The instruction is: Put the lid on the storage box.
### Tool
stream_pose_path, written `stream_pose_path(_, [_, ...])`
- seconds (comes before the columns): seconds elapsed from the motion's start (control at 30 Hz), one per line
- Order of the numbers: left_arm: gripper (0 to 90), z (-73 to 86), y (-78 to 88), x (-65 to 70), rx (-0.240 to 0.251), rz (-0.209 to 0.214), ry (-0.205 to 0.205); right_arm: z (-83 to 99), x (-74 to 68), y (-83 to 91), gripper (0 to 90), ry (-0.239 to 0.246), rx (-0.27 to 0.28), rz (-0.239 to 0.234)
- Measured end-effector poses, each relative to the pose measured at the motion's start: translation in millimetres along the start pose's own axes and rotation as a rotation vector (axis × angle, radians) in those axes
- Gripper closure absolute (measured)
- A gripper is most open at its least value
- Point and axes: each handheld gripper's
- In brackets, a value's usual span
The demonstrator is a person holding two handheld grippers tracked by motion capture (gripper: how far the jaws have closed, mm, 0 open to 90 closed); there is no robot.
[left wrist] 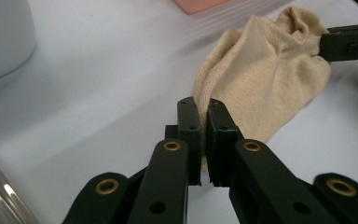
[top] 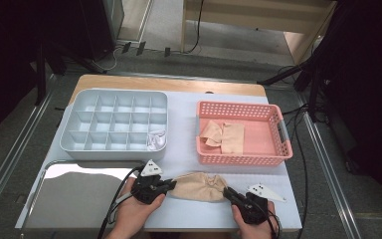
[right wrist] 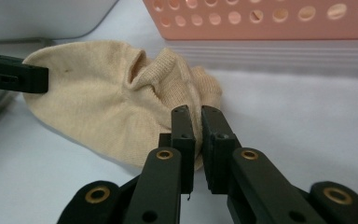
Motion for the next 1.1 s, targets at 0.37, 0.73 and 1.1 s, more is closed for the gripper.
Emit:
stream_pose_path(0.37, [87.4, 20.9, 6.6, 15.2, -0.025, 0.029, -0.009, 9.5, -8.0, 16.7, 84.7, 0.042, -0.024, 0.007])
stream_pose_path(0.73, [65.0, 23.3, 15.5, 13.4, 0.036, -0.002, -0.016, 10.8, 0.5, 23.8, 73.2, 0.015, 0.066, 0.007])
stream_pose_path(1.1, [86.6, 24.3, 11.6, 15.5, 0.033, -0.001, -0.033, 9.0, -8.0, 5.7, 86.2, 0.058, 0.018, 0.026])
Point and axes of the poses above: each handheld gripper's, and its own axes: y roughly backward along the jaws, z roughly out of its underside, x roughly to its right, and after that the axes turned 2 degrees about -x, right-handed
